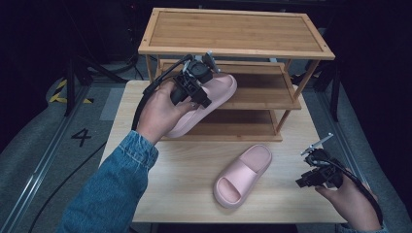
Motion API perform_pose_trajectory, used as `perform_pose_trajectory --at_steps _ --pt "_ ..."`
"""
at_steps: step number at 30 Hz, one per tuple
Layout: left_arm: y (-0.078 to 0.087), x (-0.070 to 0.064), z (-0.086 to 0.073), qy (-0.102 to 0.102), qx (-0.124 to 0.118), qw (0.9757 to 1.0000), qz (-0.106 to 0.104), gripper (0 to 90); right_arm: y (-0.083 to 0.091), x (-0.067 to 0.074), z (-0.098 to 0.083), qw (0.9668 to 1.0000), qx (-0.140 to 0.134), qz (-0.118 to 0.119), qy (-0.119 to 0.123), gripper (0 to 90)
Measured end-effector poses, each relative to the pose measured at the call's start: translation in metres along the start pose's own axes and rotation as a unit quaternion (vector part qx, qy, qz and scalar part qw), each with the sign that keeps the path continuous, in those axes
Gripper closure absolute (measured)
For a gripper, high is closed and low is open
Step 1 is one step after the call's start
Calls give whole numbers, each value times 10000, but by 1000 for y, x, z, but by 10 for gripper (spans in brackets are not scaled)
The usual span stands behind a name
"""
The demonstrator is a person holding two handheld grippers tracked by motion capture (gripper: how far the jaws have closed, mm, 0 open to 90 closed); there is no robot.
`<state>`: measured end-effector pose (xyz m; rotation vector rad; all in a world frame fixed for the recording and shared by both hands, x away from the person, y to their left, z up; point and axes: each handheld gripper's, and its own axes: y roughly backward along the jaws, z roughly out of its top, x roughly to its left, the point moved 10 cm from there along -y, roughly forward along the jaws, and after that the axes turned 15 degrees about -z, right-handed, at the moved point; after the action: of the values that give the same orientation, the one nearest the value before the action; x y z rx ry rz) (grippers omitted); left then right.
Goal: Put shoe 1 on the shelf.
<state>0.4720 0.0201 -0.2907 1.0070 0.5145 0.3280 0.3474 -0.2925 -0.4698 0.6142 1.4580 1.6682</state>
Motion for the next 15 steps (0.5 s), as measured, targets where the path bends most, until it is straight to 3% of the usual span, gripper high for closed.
perform_pose_trajectory --at_steps 6,8,10,15 --pt "-2 10 10 -38 -21 9998 170 831 -1 2 1 10000 8 -8 62 626" --pt "-3 13 13 -200 -28 9992 346 831 -2 3 1 9999 30 -26 95 626" --pt "-4 15 14 -238 -52 9984 511 832 -2 2 0 9999 47 -42 134 626" --pt "-16 15 18 -244 -235 9985 419 833 -3 4 0 9998 40 -33 194 626"
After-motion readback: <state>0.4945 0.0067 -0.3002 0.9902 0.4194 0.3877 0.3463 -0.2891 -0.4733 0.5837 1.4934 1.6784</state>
